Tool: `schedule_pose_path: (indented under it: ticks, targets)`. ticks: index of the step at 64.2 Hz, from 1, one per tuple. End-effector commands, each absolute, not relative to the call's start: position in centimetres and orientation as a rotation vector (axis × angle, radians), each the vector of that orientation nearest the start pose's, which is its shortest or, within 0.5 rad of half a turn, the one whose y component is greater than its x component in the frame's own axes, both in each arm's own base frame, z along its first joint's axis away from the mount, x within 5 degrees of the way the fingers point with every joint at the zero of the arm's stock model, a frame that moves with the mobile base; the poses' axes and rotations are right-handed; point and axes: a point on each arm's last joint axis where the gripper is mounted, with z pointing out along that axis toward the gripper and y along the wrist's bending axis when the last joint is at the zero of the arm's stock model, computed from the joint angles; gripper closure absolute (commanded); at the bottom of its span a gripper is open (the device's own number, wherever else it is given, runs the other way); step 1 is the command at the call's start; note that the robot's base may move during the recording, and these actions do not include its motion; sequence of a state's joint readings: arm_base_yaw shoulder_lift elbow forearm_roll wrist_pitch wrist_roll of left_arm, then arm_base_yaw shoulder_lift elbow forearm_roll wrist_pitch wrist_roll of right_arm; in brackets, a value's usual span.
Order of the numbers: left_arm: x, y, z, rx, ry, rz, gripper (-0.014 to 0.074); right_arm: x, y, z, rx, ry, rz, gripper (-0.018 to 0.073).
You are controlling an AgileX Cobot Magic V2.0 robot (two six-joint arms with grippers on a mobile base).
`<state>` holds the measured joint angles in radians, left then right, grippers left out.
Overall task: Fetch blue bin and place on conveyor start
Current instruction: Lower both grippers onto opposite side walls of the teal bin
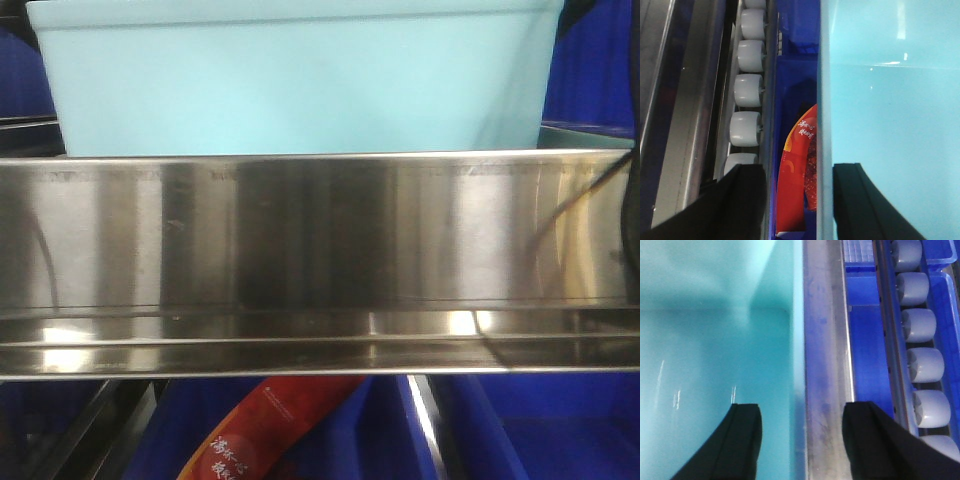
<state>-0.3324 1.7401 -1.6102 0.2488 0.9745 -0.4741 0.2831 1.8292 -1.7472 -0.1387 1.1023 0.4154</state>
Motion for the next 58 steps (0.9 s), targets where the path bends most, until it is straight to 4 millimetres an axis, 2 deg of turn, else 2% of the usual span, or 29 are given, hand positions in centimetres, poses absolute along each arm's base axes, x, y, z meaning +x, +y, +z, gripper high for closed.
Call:
schedule_pose_path:
  ticks: [1,20,58]
  targets:
    - [36.92,-10.79,33.46,-0.077,2.522,-0.008,0.0366,38.93,9.99,33.41,0.125,2.624,0.046,0.0295]
    - [37.03,-10.88,34.28,-0.084,2.501,-0.028,0.0366,38.72,9.93,33.87,0.125,2.611,0.052,0.0295]
    - [37.0,-11.28,34.3,-0.087,2.499,-0.068,0.0366,38.9,9.99,33.86,0.123,2.596,0.059,0.0295]
